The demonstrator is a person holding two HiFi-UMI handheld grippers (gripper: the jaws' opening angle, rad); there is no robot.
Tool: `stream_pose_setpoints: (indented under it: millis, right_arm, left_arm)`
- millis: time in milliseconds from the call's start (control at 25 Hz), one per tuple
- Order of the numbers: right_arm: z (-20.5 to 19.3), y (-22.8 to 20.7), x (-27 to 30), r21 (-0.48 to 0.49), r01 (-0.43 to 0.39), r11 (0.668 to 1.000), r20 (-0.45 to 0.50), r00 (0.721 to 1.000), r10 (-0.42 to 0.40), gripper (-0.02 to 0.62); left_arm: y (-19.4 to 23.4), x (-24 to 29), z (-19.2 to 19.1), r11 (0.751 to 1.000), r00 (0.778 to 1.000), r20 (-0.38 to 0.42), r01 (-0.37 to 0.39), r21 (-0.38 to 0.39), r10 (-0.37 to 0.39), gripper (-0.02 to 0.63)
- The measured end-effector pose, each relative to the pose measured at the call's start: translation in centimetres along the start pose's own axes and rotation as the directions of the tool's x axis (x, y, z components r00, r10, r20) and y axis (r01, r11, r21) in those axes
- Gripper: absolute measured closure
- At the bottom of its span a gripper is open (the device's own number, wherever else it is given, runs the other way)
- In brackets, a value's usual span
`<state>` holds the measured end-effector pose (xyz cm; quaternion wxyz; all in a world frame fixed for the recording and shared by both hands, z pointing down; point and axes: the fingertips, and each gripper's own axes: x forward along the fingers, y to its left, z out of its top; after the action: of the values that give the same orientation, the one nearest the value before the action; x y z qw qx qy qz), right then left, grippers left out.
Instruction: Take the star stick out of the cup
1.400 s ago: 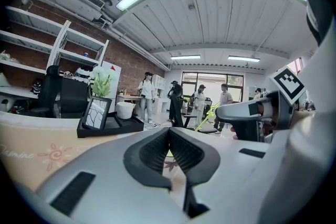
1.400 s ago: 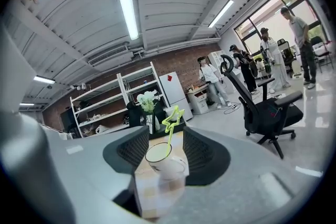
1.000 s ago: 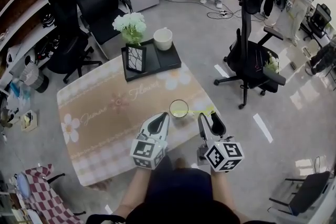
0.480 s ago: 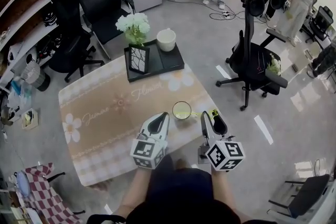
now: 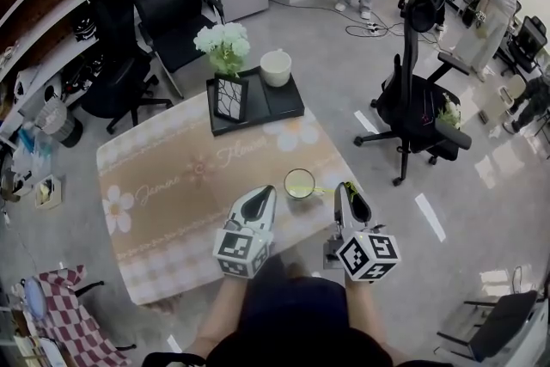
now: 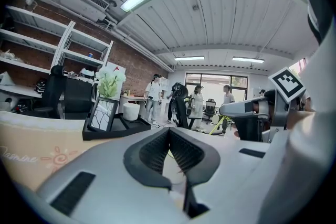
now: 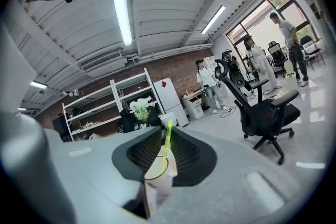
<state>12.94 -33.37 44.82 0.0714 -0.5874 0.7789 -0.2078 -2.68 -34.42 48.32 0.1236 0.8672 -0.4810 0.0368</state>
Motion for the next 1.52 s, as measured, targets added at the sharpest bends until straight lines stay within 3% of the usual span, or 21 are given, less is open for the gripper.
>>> stream_pose_setpoints:
  millis: [360, 1520]
  right_arm:
    - [0.0, 0.3, 0.0, 0.02, -0.016, 1.0, 0.011, 1.0, 0.016, 0.578]
    - [2.5, 2.0, -2.5, -0.039, -0.031, 0.999, 0.087, 0.996, 0.035, 0.58]
  left_arm:
    - [-0.1, 0.0, -0.3, 1.0, 1.0, -0.01, 0.006, 0.007, -0.006, 0.597]
    - [-0.9, -1.4, -0.3, 1.0, 1.0, 0.006, 0.012, 0.004, -0.012, 0.597]
